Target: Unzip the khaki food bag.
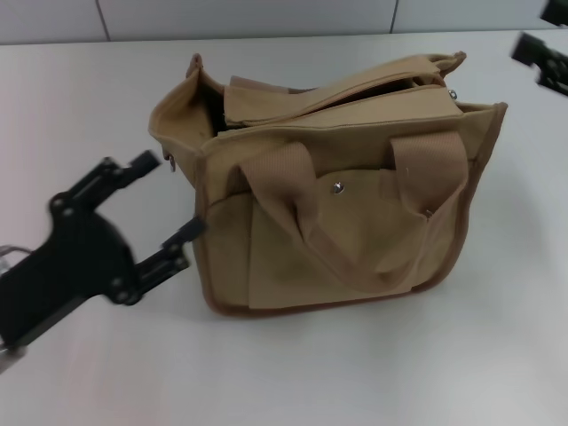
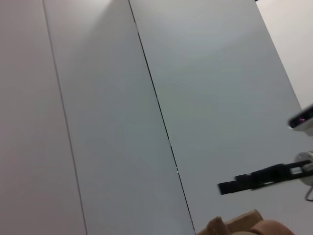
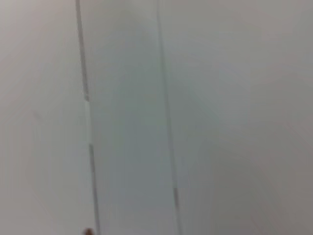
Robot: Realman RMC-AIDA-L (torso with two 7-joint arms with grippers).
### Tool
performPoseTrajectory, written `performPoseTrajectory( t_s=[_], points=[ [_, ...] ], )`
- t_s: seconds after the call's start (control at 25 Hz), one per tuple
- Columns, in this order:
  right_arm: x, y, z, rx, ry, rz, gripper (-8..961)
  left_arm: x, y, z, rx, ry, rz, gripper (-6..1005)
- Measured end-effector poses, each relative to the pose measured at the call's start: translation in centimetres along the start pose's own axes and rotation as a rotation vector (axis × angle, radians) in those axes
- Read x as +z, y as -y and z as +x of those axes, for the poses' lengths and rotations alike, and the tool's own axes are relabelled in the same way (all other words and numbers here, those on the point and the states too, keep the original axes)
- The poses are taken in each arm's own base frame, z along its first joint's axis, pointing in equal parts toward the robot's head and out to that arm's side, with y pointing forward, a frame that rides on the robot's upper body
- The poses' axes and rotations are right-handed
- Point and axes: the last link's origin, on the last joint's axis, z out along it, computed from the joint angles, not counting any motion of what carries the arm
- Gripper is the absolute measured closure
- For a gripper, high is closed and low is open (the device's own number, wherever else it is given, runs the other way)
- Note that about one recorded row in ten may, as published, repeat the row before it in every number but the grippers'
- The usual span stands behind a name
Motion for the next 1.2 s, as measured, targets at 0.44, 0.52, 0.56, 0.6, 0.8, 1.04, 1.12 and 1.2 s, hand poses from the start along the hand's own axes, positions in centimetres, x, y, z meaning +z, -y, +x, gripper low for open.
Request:
performPoseTrajectory(
  t_s=[0.44, 0.52, 0.56, 0.6, 0.8, 1.04, 1.12, 1.2],
  points=[
    [-3.8, -7.3, 4.5, 0.102, -0.212, -0.538, 118, -1.9, 0.1, 0.7, -0.362, 0.161, -0.339, 151],
    [-3.3, -8.4, 5.9, 0.096, -0.277, -0.602, 118, -1.0, 0.0, -0.3, -0.410, 0.231, -0.373, 151],
    [-3.1, -8.9, 6.4, 0.089, -0.298, -0.619, 118, -0.1, -0.2, -1.2, -0.436, 0.287, -0.388, 151],
    [-2.9, -9.1, 6.8, 0.082, -0.313, -0.621, 118, 0.1, -0.3, -1.4, -0.442, 0.303, -0.391, 151],
    [-2.4, -8.9, 7.3, 0.089, -0.315, -0.591, 119, 0.9, -0.6, -2.0, -0.427, 0.339, -0.414, 151],
    [-2.5, -8.6, 7.2, 0.071, -0.309, -0.575, 119, 0.7, -0.8, -2.0, -0.418, 0.334, -0.406, 151],
    [-2.4, -8.5, 7.2, 0.067, -0.311, -0.571, 119, 0.7, -0.8, -1.9, -0.417, 0.332, -0.404, 151],
    [-2.4, -8.5, 7.2, 0.063, -0.312, -0.568, 119, 0.6, -0.8, -1.9, -0.415, 0.331, -0.401, 151]
  ],
)
